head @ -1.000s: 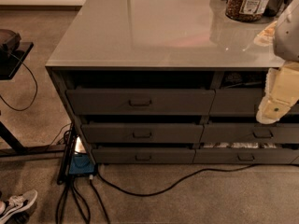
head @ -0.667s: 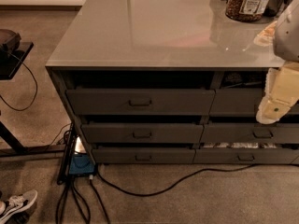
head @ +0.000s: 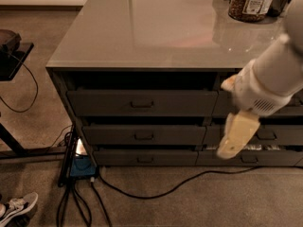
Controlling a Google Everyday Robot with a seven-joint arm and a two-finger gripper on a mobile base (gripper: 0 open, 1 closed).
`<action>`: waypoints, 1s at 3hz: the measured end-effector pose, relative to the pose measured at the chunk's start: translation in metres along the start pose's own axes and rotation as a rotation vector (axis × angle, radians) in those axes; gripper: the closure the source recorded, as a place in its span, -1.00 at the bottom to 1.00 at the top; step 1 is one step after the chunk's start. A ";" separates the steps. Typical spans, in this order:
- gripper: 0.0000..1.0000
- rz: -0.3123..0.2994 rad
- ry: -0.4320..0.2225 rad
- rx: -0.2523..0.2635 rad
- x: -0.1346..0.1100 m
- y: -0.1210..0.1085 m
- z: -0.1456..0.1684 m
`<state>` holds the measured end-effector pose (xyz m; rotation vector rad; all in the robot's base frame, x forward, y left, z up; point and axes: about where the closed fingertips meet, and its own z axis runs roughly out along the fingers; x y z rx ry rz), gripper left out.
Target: Open top drawer
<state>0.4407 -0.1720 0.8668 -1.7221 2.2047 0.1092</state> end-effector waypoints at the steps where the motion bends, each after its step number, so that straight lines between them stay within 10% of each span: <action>1: -1.00 0.011 -0.120 -0.097 -0.022 0.007 0.090; 3: -1.00 0.066 -0.326 -0.136 -0.052 -0.028 0.237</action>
Offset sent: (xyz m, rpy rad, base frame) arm 0.0935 0.1221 -0.2312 0.3911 0.1232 0.0605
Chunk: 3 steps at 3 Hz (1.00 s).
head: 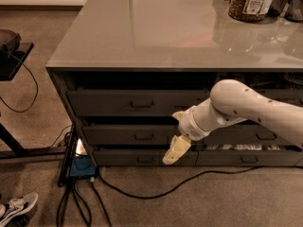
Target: Open top drawer
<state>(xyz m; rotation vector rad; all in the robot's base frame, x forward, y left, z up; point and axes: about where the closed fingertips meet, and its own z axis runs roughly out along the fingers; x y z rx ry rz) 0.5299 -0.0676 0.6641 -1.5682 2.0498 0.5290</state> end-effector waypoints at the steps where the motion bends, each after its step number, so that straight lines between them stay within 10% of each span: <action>1: -1.00 0.000 0.000 0.000 0.000 0.000 0.000; 3: -1.00 -0.103 0.133 0.279 -0.013 -0.028 -0.019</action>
Offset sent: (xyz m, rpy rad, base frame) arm 0.0252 -0.0193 0.0229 -0.2155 -0.2692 -0.1146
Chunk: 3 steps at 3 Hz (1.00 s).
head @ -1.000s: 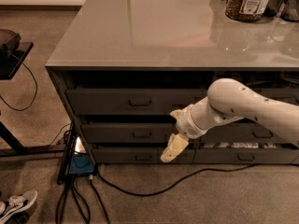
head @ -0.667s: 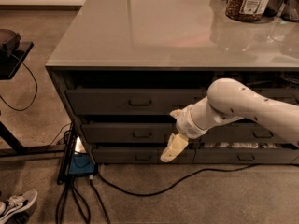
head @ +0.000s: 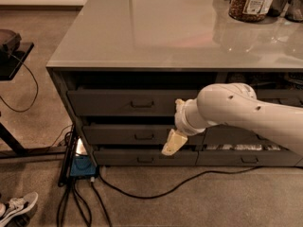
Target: Open top drawer
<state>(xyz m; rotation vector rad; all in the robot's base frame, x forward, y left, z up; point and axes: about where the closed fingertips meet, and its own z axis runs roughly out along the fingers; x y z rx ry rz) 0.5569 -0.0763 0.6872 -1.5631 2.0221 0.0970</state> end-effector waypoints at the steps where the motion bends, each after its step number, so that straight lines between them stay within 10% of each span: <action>1: -1.00 -0.073 0.059 0.132 -0.021 -0.021 -0.014; 3: -1.00 -0.161 0.110 0.215 -0.025 -0.086 -0.022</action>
Offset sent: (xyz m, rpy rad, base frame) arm 0.0919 -0.0085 0.0657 -0.2916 -0.2757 0.0659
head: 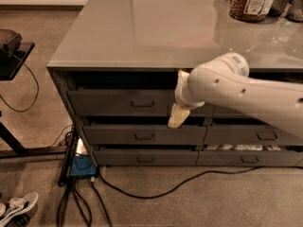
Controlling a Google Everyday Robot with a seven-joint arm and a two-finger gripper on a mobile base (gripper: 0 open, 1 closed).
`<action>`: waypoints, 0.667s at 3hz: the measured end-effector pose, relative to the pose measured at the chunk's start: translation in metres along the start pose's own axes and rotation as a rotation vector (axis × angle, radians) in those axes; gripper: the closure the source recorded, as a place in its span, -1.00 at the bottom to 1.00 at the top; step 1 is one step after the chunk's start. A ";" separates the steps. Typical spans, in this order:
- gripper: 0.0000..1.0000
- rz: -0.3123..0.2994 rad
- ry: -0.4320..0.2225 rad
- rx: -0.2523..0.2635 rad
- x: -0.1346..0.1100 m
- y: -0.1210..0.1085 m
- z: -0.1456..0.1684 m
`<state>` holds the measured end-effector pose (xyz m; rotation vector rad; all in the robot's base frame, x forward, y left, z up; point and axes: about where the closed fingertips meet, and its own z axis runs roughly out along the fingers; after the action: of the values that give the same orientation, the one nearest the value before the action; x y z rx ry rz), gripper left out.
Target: Open top drawer
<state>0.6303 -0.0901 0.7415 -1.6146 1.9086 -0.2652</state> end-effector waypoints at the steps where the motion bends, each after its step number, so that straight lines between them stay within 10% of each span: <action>1: -1.00 -0.015 -0.020 0.005 0.005 -0.017 0.001; 2: -1.00 -0.015 -0.020 0.005 0.005 -0.017 0.001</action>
Offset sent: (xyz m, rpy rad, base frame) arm 0.0573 -0.0177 0.0045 0.0203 0.0144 0.1138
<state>0.6443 -0.0984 0.7480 -1.6232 1.8800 -0.2589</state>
